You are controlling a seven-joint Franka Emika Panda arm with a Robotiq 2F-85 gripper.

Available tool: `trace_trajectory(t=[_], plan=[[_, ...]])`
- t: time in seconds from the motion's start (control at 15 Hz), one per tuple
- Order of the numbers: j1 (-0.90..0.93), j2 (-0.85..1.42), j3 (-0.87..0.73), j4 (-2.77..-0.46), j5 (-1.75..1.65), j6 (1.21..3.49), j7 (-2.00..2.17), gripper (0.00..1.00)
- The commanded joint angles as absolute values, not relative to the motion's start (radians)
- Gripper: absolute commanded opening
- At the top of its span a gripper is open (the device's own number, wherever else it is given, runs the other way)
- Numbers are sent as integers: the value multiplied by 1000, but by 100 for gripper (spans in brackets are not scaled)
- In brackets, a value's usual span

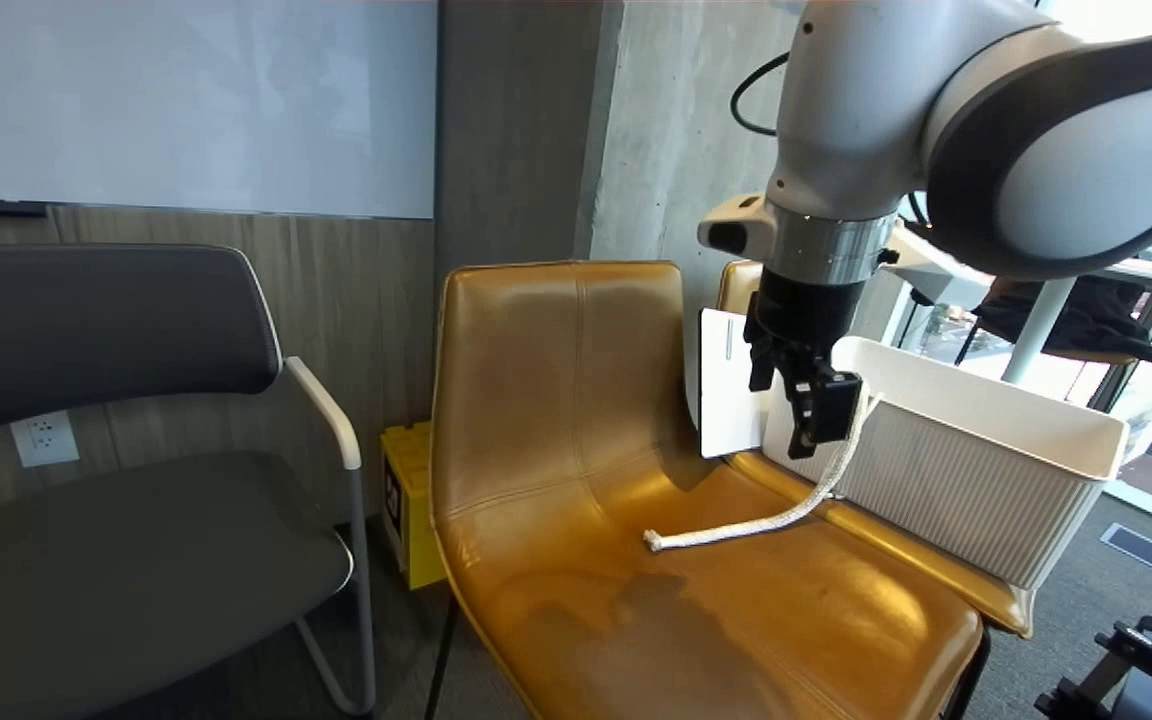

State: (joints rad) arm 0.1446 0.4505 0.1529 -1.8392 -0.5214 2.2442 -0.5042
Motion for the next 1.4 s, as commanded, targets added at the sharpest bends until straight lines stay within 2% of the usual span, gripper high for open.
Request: trace_trajectory(t=[0.0,0.27,0.53,0.93,1.33], plan=[[140,582,160,-1653,-480,2075,-720,100],[150,621,134,-1537,-499,1823,-905,100],[158,628,111,-1516,-565,1656,-1055,100],[168,676,88,-1619,-784,1638,-1132,100],[192,748,68,-1635,-1099,1656,-1029,100]])
